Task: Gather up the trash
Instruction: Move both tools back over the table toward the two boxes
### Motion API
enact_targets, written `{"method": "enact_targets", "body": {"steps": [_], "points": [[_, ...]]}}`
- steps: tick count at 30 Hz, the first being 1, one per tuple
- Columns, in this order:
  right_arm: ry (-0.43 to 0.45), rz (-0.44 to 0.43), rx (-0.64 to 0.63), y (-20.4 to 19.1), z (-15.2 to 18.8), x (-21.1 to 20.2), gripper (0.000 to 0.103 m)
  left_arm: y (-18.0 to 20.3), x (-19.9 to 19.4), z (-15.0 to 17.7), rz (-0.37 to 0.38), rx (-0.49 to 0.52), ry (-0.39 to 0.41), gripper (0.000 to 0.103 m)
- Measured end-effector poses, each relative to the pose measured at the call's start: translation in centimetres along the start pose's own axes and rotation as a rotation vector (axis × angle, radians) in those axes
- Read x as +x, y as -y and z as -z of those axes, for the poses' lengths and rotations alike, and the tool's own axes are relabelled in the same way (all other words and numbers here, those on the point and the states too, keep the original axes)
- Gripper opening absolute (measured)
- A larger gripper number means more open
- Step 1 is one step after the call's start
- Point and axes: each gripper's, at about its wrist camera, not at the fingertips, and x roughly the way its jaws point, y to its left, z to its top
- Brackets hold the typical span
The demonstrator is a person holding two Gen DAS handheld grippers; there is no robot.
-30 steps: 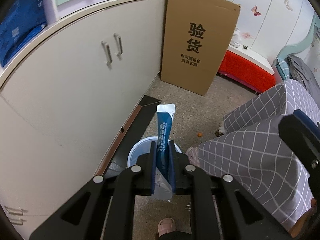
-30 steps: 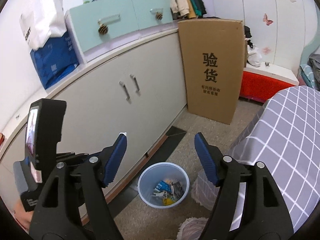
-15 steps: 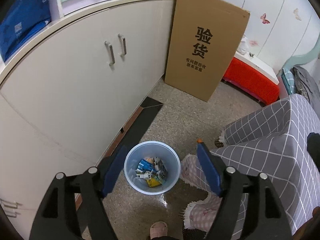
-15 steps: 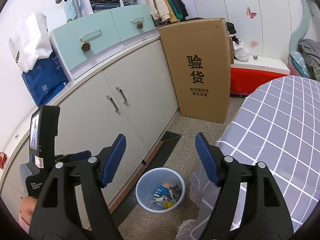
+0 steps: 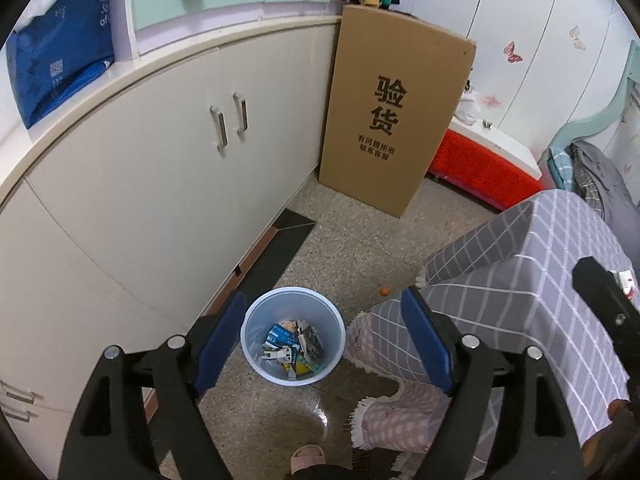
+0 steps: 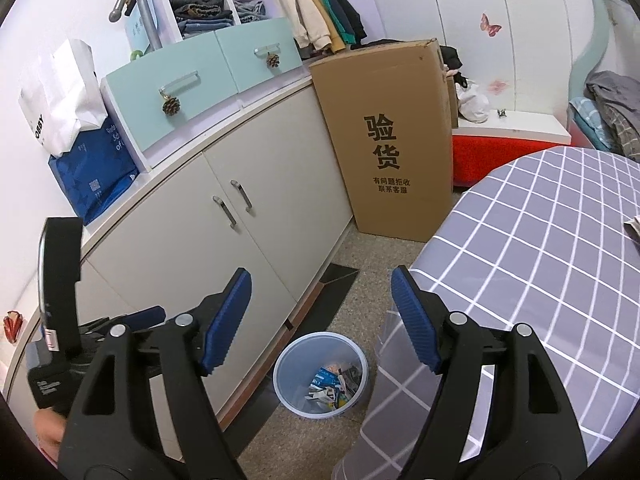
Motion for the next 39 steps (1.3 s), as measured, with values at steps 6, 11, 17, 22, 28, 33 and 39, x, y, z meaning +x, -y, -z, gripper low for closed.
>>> {"method": "enact_targets", "body": {"steps": [6, 11, 17, 22, 28, 33, 39], "points": [[0.028, 0.005, 0.009, 0.8, 0.2, -2.9, 0.072, 1.8, -3.5, 0.9, 0.021, 0.007, 0.041, 0.080], [0.065, 0.021, 0.029, 2.5, 0.5, -6.4, 0.073, 4.3, -6.3, 1.9, 0.041, 0.033, 0.076, 0.082], [0.114, 0.057, 0.090, 6.0, 1.3, -10.9, 0.076, 8.7, -9.1, 3.4, 0.082, 0.086, 0.107, 0.084], [0.149, 0.105, 0.143, 9.7, 2.2, -14.5, 0.076, 13.4, -10.2, 4.7, 0.127, 0.150, 0.105, 0.085], [0.185, 0.187, 0.231, 15.2, 3.5, -18.1, 0.080, 19.2, -10.3, 6.2, 0.163, 0.240, 0.083, 0.085], [0.197, 0.281, 0.310, 20.8, 4.7, -20.4, 0.083, 24.4, -10.1, 7.5, 0.199, 0.324, 0.059, 0.085], [0.183, 0.366, 0.338, 25.2, 5.4, -21.7, 0.087, 30.0, -8.7, 8.3, 0.256, 0.396, 0.022, 0.085]]}}
